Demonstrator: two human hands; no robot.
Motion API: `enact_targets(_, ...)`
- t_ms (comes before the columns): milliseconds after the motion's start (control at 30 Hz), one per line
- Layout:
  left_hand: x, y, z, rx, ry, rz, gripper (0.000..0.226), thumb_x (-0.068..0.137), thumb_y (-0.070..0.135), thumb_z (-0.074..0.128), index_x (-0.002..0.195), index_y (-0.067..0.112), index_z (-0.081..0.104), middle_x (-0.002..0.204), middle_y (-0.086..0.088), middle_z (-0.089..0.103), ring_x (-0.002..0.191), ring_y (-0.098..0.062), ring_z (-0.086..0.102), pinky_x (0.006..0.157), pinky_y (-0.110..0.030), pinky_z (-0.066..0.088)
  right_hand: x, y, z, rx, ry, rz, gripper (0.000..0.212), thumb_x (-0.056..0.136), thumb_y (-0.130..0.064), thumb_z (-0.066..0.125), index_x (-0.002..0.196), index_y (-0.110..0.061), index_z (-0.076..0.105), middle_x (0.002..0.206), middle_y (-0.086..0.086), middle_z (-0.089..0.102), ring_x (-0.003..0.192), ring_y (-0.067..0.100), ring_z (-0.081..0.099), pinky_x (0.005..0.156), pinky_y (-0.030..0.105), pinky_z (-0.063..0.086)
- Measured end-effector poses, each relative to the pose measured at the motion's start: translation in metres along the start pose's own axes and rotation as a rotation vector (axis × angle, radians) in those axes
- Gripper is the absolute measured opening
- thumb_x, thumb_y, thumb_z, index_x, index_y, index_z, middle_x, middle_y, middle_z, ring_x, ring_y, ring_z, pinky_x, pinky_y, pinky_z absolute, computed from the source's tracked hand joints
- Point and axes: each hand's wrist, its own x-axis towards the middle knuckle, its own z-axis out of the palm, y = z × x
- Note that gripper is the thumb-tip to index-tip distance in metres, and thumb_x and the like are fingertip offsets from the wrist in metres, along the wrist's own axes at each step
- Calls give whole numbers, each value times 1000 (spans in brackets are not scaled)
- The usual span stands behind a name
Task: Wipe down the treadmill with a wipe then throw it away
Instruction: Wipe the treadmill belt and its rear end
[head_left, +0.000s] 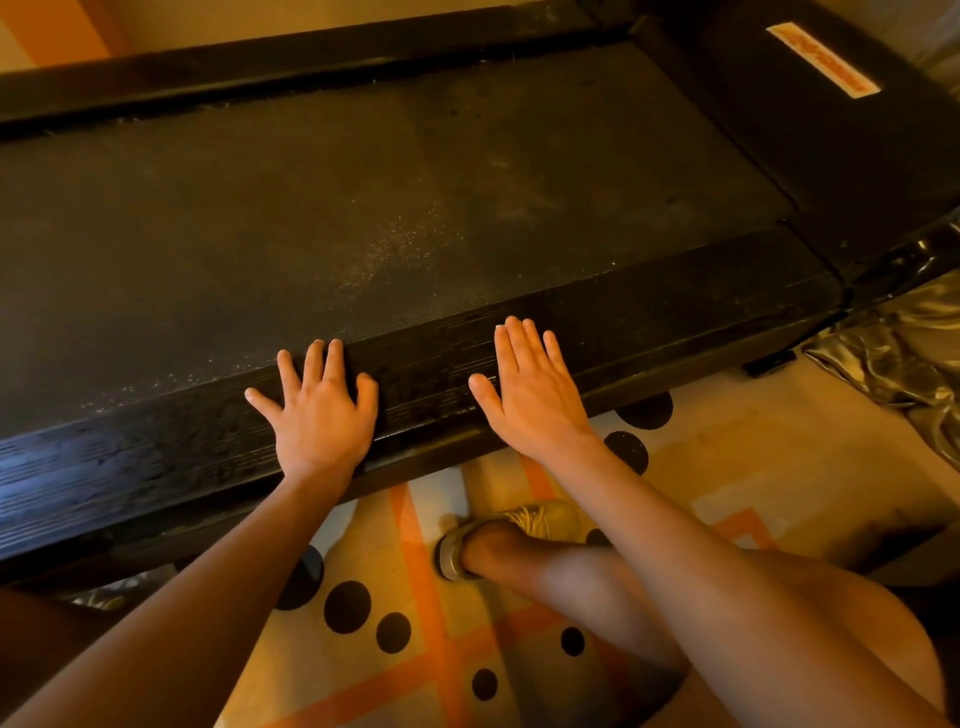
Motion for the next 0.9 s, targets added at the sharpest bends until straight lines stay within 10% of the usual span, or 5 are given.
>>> enact_targets(900,-4,-1,-5,-11,-28,-19,63,106,51,27,162,25,21,170,-1,19,157,-33,1,117,-74,0,38,9,-9,-61,-71,-10,78,105,-61,11,164,-12,-1,172,9,-7,158,24,-10,127,47,-9)
